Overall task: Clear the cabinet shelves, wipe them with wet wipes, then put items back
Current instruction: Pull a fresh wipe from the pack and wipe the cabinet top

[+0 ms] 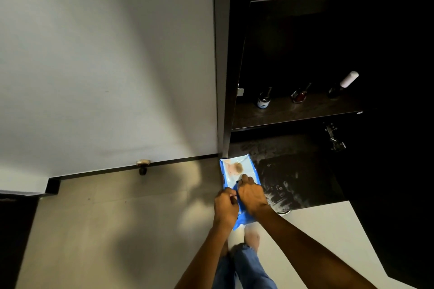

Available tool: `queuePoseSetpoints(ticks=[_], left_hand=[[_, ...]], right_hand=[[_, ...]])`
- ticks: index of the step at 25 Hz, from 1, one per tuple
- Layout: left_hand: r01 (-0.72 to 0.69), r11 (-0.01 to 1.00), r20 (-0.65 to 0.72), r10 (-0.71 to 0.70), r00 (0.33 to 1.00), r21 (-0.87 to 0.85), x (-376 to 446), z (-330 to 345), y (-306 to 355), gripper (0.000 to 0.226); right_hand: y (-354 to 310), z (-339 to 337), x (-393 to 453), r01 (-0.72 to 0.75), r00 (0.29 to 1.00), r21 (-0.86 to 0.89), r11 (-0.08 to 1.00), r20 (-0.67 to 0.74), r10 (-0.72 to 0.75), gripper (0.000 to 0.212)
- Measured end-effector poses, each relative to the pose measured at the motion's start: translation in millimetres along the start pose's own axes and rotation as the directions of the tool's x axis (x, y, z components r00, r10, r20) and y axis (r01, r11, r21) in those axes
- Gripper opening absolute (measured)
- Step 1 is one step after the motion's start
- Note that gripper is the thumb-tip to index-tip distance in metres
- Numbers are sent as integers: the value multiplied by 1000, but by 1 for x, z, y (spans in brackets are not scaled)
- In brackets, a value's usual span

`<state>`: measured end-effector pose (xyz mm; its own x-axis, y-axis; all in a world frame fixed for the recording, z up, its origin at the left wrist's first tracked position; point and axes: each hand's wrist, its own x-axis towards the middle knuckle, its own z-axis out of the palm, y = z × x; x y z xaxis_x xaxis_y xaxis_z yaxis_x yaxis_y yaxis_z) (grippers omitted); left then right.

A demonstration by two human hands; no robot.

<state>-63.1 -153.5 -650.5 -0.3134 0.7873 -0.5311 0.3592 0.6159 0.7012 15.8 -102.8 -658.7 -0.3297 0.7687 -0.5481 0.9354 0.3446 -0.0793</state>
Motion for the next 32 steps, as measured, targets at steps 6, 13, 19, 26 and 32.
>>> queuePoseSetpoints(ticks=[6,13,19,26,32], left_hand=[[1,999,20,0,1000,-36,1,3,-8,12],[18,993,31,-14,999,-115,1,3,-14,11],[4,995,31,-1,1000,-95,3,1,-13,14],[-36,999,-28,36,999,-4,8,3,-16,16],[-8,1000,20,8,1000,-7,7,0,-16,19]], right_hand=[[8,-2,-4,-12,999,55,998,-51,15,33],[18,-3,-5,-6,998,147,989,-53,14,34],[24,-7,-6,13,1000,280,960,0,-14,37],[38,-9,-8,-58,997,671,739,77,9,14],[42,-14,-14,-179,983,854,489,130,134,20]])
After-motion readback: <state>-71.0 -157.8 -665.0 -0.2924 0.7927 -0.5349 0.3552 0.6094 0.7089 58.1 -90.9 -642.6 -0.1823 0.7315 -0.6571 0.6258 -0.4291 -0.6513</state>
